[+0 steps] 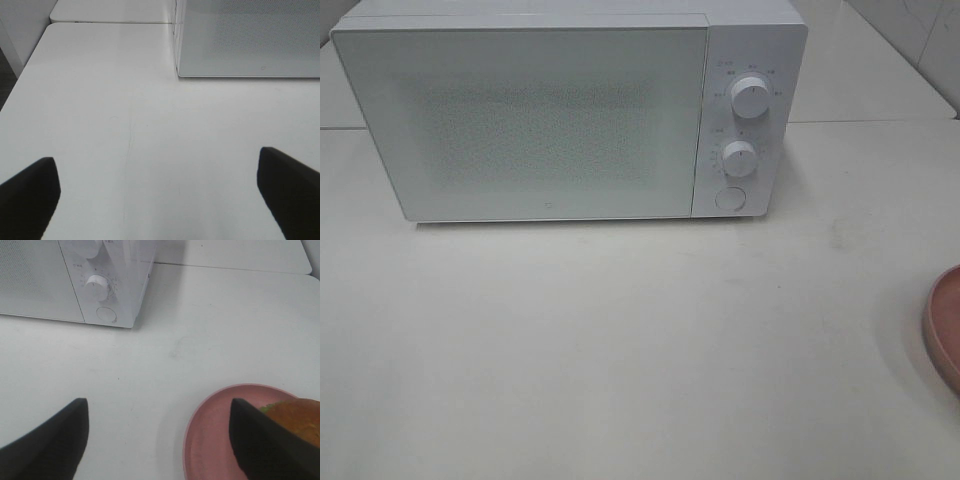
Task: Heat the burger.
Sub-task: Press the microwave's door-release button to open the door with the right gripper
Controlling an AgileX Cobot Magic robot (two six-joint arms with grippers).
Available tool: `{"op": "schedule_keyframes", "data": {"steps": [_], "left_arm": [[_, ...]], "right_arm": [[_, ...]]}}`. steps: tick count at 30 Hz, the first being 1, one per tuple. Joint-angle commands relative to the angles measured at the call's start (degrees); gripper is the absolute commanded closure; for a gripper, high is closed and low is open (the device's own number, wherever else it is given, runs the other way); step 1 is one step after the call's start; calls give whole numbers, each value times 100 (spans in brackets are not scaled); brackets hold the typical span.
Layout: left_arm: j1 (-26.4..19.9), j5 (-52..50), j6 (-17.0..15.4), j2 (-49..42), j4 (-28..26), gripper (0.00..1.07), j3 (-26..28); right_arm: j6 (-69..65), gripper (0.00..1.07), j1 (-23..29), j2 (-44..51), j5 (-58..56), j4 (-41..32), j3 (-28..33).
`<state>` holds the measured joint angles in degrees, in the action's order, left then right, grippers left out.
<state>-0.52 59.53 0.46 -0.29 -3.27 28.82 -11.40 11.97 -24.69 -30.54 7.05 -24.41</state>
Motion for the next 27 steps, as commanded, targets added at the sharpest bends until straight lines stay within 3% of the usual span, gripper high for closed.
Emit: {"op": "schedule_keyframes", "data": {"steps": [1, 11, 27], "left_arm": [[0, -6, -46, -143, 17, 6, -17], [0, -6, -46, -143, 17, 6, -17], [0, -6, -46, -143, 17, 6, -17]], "right_arm": [[34, 32, -29, -178, 430, -11, 103], [34, 32, -29, -1289, 2492, -11, 602], [34, 32, -29, -3289, 5455, -11, 647]]}}
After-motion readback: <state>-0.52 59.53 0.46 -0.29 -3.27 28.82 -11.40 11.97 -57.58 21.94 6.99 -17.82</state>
